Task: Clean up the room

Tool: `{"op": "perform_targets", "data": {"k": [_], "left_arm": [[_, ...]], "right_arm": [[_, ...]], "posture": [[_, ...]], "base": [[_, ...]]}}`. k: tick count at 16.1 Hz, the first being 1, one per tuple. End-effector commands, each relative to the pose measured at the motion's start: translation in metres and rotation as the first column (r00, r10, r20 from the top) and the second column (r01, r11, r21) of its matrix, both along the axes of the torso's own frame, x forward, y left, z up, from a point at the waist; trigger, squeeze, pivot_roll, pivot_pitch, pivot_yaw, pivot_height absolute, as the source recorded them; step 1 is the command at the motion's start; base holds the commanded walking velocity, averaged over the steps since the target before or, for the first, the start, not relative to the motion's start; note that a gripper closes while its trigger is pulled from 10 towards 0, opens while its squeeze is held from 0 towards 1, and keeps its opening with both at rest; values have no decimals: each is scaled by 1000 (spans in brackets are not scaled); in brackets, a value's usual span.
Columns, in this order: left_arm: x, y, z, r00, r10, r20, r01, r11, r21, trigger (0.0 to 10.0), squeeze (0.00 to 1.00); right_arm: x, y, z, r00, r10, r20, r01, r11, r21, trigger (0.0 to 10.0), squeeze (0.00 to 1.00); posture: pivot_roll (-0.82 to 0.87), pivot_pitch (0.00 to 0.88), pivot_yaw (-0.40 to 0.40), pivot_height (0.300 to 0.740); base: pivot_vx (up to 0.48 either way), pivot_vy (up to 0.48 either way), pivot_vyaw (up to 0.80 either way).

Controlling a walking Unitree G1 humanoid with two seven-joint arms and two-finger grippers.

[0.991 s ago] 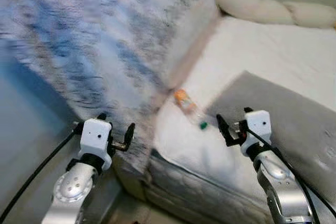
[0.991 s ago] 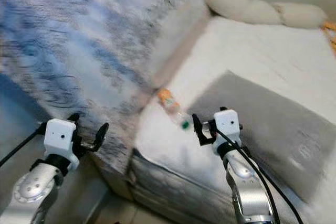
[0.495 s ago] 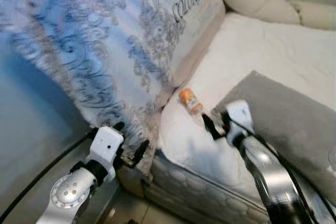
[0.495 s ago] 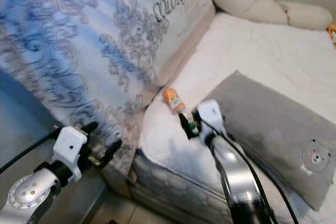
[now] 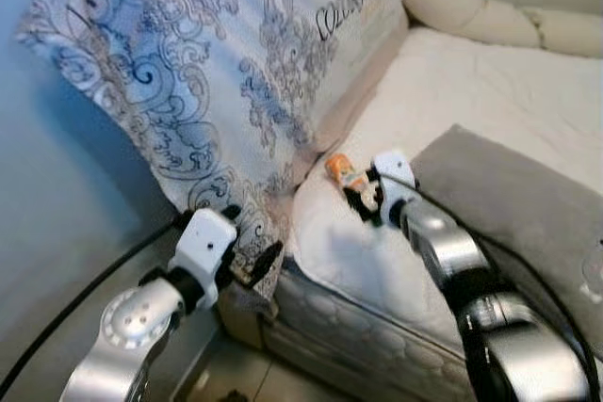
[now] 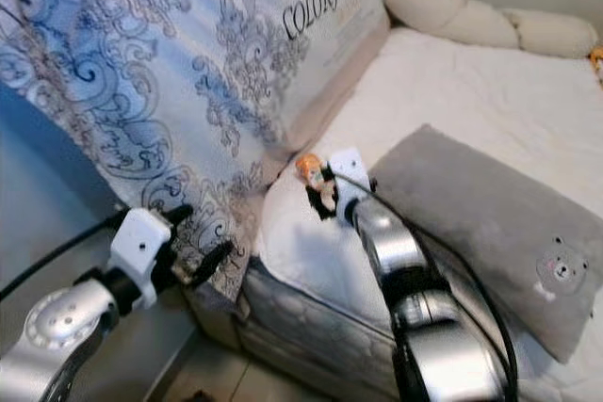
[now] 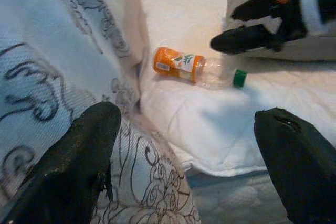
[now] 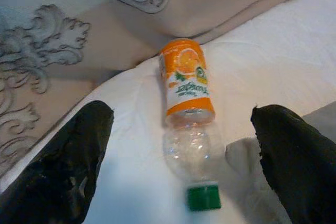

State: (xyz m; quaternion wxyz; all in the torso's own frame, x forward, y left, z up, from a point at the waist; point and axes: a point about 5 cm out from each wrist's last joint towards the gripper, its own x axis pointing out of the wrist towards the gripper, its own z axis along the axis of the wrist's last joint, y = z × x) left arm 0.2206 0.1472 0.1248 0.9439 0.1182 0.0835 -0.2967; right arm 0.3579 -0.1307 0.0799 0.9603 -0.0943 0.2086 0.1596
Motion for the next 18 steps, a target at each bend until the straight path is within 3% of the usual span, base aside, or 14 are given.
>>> {"op": "perform_targets", "data": {"k": [1,4,7,8,9,10,14,15,16,17,18], "left_arm": [[1,-5,7,999,-35,7,35,999,-6,10000,0],[-3,-11,15,995,-104,-4,104,995,6,10000,0],[-13,-13,25,992,-126,-3,126,992,0,10000,0],[-18,-11,31,993,-116,-4,116,993,-4,10000,0],[-19,-11,33,993,-115,-3,115,993,-5,10000,0],[-21,-11,35,994,-109,-3,109,994,-8,10000,0],[-26,-12,38,995,-99,-17,99,995,-9,10000,0],[-27,-11,39,995,-95,-21,95,995,-7,10000,0],[-27,-10,39,996,-89,-27,89,996,-3,10000,0],[-27,-9,39,996,-86,-28,86,996,-1,10000,0],[-26,-7,39,997,-76,-25,76,997,5,10000,0]], "right_arm": [[5,-2,1,1000,-26,-16,26,1000,7,10000,1000],[10,-5,2,997,-59,-43,57,998,-35,10000,1000],[9,-19,-3,993,-100,-65,97,994,-43,10000,1000],[7,-30,-5,991,-116,-70,111,991,-69,10000,718],[7,-32,-5,990,-122,-69,117,990,-78,10000,718],[7,-39,-5,988,-144,-60,138,986,-94,10000,0],[1,-48,-14,982,-160,-98,148,982,-120,10000,0],[0,-48,-15,981,-161,-106,149,983,-111,8196,0],[-1,-46,-16,981,-158,-112,149,985,-88,627,0],[-1,-45,-16,981,-157,-113,149,986,-77,627,0],[0,-43,-16,982,-155,-109,149,987,-57,0,0]], "posture": [[116,69,14,740],[143,161,7,740],[175,224,5,740],[193,256,7,740],[193,256,7,740],[200,273,11,740],[211,273,15,740],[213,277,16,740],[215,280,16,740],[215,280,16,740],[215,281,15,740]], "base": [[0,0,0],[0,0,0],[0,0,0],[0,0,0],[0,0,0],[0,0,0],[0,0,0],[0,0,0],[0,0,0],[0,0,0],[0,0,0]]}}
